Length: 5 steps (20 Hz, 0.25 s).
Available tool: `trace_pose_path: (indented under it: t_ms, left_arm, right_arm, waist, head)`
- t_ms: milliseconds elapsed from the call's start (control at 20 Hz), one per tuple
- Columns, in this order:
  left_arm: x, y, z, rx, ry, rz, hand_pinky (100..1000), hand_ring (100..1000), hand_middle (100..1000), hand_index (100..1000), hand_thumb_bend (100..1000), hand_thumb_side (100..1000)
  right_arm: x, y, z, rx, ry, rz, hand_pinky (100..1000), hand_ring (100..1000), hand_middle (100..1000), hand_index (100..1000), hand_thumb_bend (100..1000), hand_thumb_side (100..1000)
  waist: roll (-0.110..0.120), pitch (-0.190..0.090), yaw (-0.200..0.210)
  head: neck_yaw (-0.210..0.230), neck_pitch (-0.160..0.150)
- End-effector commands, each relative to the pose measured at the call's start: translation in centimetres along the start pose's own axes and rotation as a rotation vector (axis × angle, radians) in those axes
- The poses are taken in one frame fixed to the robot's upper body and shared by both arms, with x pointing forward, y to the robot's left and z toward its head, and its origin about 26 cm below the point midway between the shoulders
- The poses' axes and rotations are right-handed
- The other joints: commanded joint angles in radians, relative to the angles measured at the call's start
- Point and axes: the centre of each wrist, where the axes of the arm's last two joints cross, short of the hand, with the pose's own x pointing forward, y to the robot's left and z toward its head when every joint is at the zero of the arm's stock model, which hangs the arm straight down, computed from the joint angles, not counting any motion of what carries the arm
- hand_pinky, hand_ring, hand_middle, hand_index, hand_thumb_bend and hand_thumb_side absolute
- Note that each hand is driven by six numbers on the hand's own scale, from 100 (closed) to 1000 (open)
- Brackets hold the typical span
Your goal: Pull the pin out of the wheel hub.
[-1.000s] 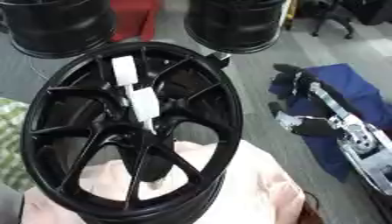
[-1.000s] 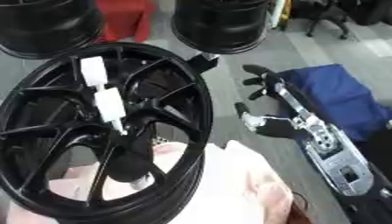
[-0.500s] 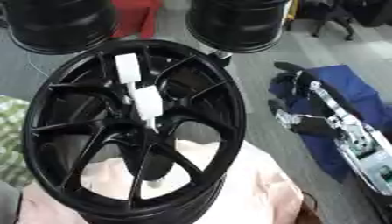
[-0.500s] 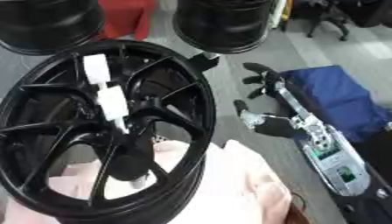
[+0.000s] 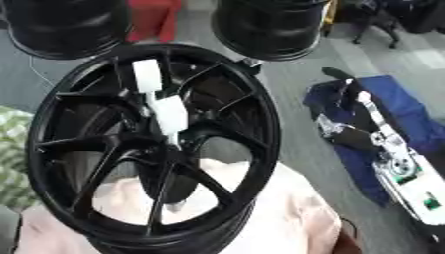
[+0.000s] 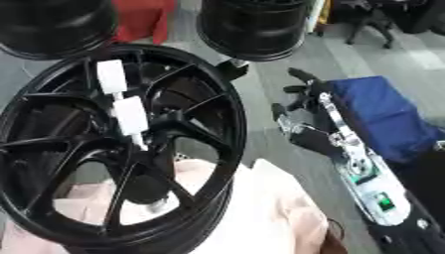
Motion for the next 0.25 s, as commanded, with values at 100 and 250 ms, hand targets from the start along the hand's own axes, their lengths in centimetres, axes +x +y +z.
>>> trace_pose_path:
  t_ms: [100, 250]
  left_arm:
    - [1.28, -1.04, 0.12, -0.008, -0.034, 0.012, 912, 757, 739, 872, 100, 603]
    - [1.36, -1.6, 0.27, -0.02, -0.031, 0.025, 913, 764, 744, 870, 100, 600]
  right_arm:
    - [0.01, -0.13, 0.04, -0.063, 0.005, -0.019, 637, 830, 949, 948, 211, 304]
    - [-0.18, 0.07, 0.27, -0.076, 0.018, -0.032, 638, 832, 952, 949, 205, 303]
  waist:
    - [0.001, -0.011, -0.004]
    - [0.0, -0.011, -0.006]
  head:
    - [-0.003, 0.001]
    - [-0.002, 0.0]
